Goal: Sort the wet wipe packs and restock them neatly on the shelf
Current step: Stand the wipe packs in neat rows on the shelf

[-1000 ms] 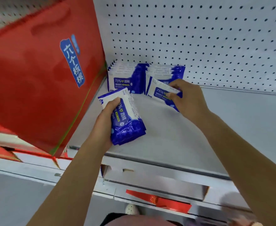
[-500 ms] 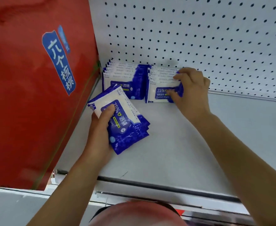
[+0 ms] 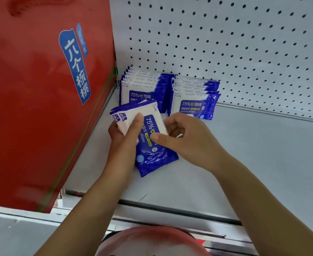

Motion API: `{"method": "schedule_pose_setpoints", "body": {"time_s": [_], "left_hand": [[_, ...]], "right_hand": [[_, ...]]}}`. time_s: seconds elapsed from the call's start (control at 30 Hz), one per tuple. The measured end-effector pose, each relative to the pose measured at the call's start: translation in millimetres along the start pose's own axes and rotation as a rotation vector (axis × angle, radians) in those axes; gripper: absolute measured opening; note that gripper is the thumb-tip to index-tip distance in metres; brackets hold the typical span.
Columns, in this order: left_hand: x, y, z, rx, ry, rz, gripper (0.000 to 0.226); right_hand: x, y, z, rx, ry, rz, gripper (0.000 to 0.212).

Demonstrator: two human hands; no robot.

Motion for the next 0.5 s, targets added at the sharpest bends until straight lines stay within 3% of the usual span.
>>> {"method": "schedule_pose_setpoints", "body": {"time_s": [0.1,0.2,0.37,0.5], "left_hand": [[-8,-3,-1,-0.059,-0.001,-0.035,0.076],[-23,-2,-2,-0.055,-0.053,0.024,0.049],[-47,3,-8,-0.095,-0.147,0.184,0.049],[-53,5,-16,-0.103,-0.171,0.182,0.048]], "right_hand": [[-10,0,1,0.045,0.023,0.157,0.028],[-20,-2,9,0.107,-0.025,0.241,0.026],[-31,-1,47,-0.085,-0.269,-0.122,0.026],[-15,6,78,-0.305,-0.247,-0.399,0.020]]}}
Point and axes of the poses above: each hand's wrist, its own z-axis towards the middle knuckle, its own x-axis out of the palm, y = z × x, the point moved 4 cm from there along z, towards the middle knuckle, and after that the axes turned 3 degrees about z, right-handed, at the moved point
